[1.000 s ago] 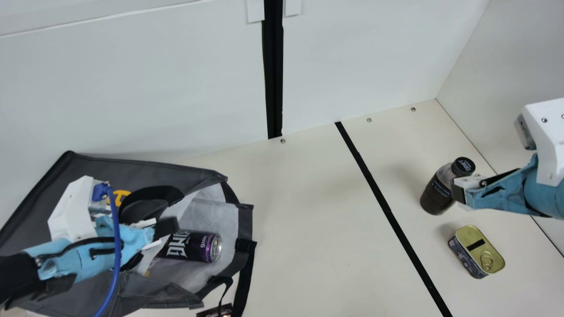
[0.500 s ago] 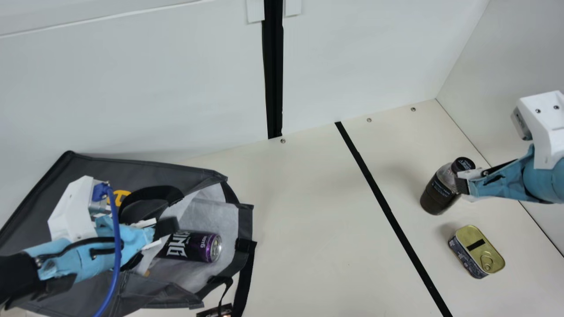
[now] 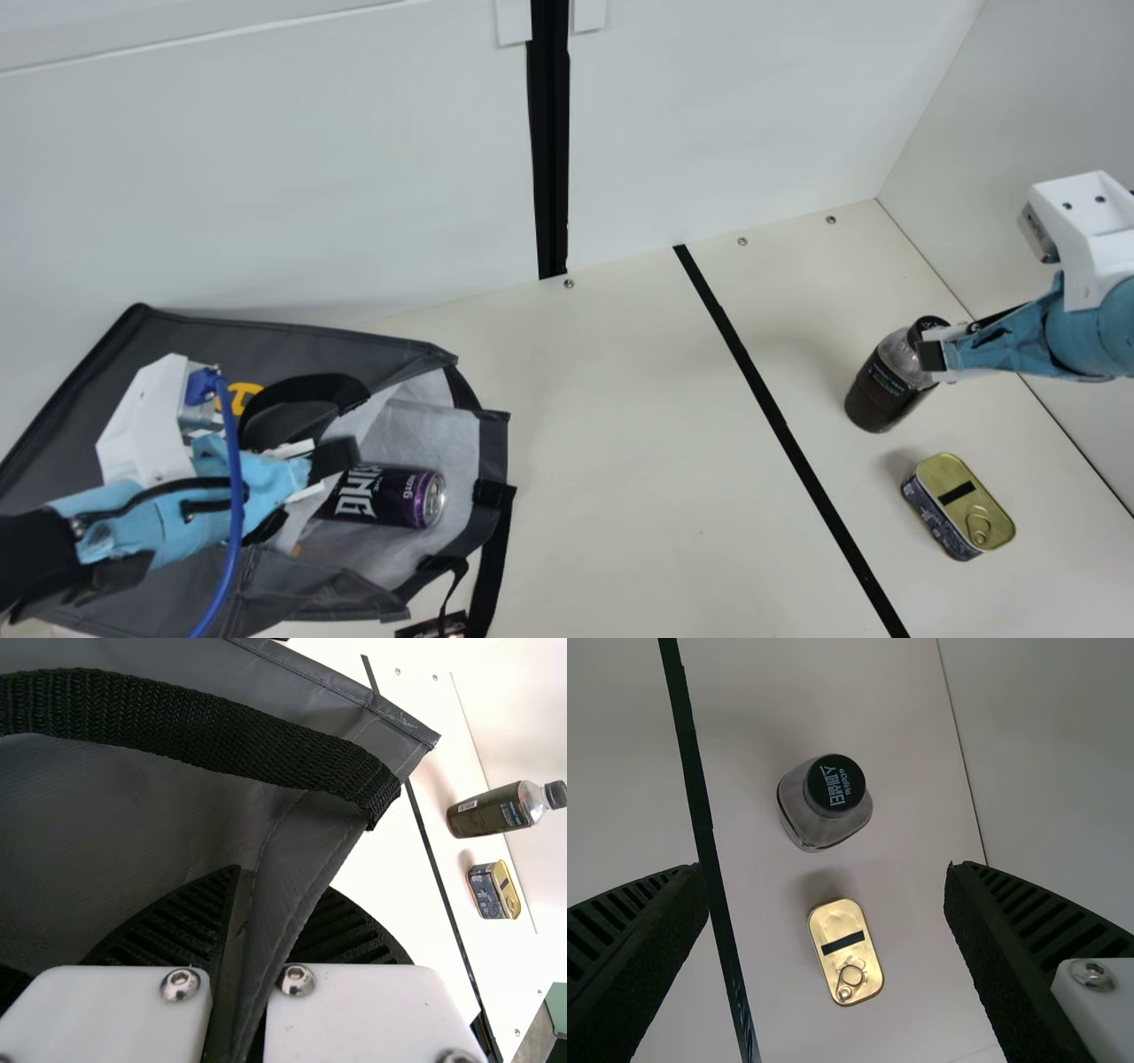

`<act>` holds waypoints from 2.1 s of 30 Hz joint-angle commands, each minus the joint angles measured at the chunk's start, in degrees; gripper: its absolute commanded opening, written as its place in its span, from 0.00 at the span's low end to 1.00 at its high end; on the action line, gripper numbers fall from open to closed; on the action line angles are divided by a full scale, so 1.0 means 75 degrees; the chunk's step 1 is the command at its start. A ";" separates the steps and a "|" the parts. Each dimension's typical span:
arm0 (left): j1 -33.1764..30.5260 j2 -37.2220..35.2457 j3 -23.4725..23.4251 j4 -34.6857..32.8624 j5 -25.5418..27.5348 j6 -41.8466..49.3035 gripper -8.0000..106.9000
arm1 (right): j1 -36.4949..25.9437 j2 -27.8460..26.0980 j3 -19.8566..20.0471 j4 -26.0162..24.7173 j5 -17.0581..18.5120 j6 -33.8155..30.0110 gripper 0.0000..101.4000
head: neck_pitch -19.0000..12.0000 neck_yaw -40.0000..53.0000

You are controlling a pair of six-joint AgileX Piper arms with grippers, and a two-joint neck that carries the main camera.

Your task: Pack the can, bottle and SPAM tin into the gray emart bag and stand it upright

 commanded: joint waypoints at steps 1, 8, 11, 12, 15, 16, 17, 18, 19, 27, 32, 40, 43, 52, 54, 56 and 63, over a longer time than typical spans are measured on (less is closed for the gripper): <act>0.0000 0.0000 0.0000 0.0000 0.0000 0.0000 0.00 | 0.0002 0.0133 -0.0020 0.0029 0.0000 0.0013 0.94 | -0.0173 -0.0018; 0.0000 0.0000 0.0000 0.0000 0.0000 0.0000 0.00 | 0.0051 0.0581 -0.0025 0.0051 -0.0169 0.0058 0.94 | -0.0173 -0.0018; 0.0000 0.0000 0.0000 0.0000 0.0000 0.0000 0.00 | 0.0068 0.0769 -0.0041 0.0059 -0.0239 0.0075 0.94 | -0.0173 -0.0018; 0.0000 0.0000 0.0000 0.0000 0.0000 0.0000 0.00 | 0.0071 0.0831 -0.0049 0.0061 -0.0258 0.0080 0.94 | -0.0173 -0.0018; 0.0000 0.0000 0.0000 0.0000 0.0000 0.0000 0.00 | 0.0085 0.1018 -0.0074 0.0069 -0.0315 0.0106 0.94 | -0.0173 -0.0018; 0.0000 0.0000 0.0000 0.0000 0.0000 0.0000 0.00 | 0.0090 0.1077 -0.0080 0.0071 -0.0335 0.0115 0.94 | -0.0173 -0.0018; 0.0000 0.0000 0.0000 0.0000 0.0000 0.0000 0.00 | 0.0093 0.1135 -0.0090 0.0074 -0.0348 0.0122 0.94 | -0.0173 -0.0018; 0.0000 0.0000 0.0000 0.0000 0.0000 0.0000 0.00 | 0.0099 0.1192 -0.0102 0.0075 -0.0359 0.0131 0.94 | -0.0173 -0.0018; 0.0000 0.0000 0.0000 0.0000 0.0000 0.0000 0.00 | 0.0102 0.1247 -0.0111 0.0076 -0.0370 0.0137 0.94 | -0.0173 -0.0018; 0.0000 0.0000 0.0000 0.0000 0.0000 0.0000 0.00 | 0.0136 0.1683 -0.0181 0.0057 -0.0471 0.0213 0.94 | -0.0173 -0.0018; 0.0000 0.0000 0.0000 0.0000 0.0000 0.0000 0.00 | 0.0142 0.1951 -0.0246 0.0057 -0.0516 0.0264 0.94 | -0.0173 -0.0018; 0.0000 0.0000 0.0000 0.0000 0.0000 0.0000 0.00 | 0.0148 0.2331 -0.0366 0.0069 -0.0560 0.0337 0.94 | -0.0173 -0.0018; 0.0000 0.0000 0.0000 0.0000 0.0000 0.0000 0.00 | 0.0144 0.2456 -0.0426 0.0079 -0.0558 0.0354 0.94 | -0.0173 -0.0018; 0.0000 0.0000 0.0000 0.0000 0.0000 0.0000 0.00 | 0.0159 0.2784 -0.0651 0.0109 -0.0529 0.0385 0.94 | -0.0173 -0.0018; 0.0000 0.0000 0.0000 0.0000 0.0000 0.0000 0.00 | 0.0171 0.2838 -0.0689 0.0101 -0.0518 0.0405 0.94 | -0.0173 -0.0018; 0.0000 0.0000 0.0000 0.0000 0.0000 0.0000 0.00 | 0.0185 0.2884 -0.0716 0.0086 -0.0508 0.0433 0.87 | -0.0173 -0.0018; 0.0000 0.0000 0.0000 0.0000 0.0000 0.0000 0.00 | 0.0245 0.2953 -0.0722 0.0030 -0.0460 0.0584 0.41 | -0.0173 -0.0018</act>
